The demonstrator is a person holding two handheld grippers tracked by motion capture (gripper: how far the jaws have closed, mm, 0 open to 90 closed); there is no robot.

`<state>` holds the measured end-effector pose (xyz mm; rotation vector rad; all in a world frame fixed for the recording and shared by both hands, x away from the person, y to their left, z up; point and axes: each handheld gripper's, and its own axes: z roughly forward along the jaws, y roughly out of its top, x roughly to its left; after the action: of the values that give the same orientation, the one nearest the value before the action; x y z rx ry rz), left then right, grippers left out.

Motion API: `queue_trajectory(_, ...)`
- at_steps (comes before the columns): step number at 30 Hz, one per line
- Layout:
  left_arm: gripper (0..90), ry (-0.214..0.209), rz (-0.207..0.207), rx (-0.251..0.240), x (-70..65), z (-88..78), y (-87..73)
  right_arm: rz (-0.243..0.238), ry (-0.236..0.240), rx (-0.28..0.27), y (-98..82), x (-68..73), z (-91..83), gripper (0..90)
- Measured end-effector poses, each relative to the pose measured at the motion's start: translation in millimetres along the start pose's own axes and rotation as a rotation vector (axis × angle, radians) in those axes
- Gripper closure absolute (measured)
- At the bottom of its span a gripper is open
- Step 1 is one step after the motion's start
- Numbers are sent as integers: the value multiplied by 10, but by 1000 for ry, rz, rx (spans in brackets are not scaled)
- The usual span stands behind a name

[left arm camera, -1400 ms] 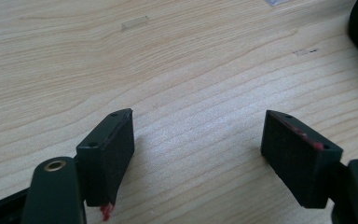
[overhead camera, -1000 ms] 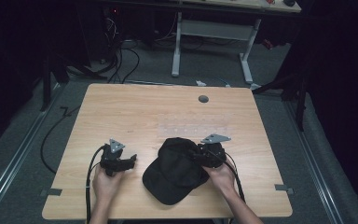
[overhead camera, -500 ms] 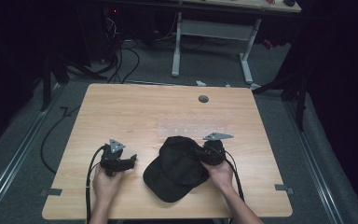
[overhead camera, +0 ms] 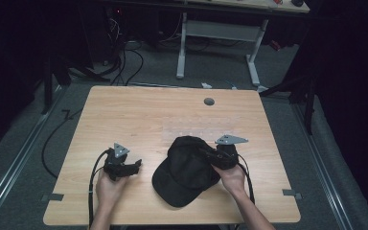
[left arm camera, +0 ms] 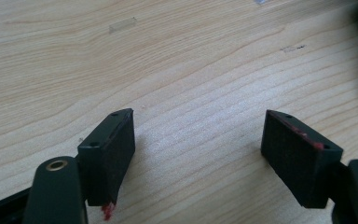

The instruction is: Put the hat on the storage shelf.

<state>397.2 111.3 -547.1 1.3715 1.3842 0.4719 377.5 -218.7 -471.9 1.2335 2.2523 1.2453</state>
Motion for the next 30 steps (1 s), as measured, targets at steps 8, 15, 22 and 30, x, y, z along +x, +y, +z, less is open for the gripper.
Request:
queue_trajectory(8,257,5,0,0,-6,3,-2,-30,80,-11,102,-73,-120,814)
queue_trajectory(15,251,4,-5,4,-8,6,0,-65,111,-33,147,-89,-215,813)
queue_trajectory(22,223,0,-11,21,-24,7,9,-102,115,-60,231,-113,-293,812)
queue_trajectory(30,239,-105,-108,79,-88,-70,85,-161,133,-100,299,-150,-372,812)
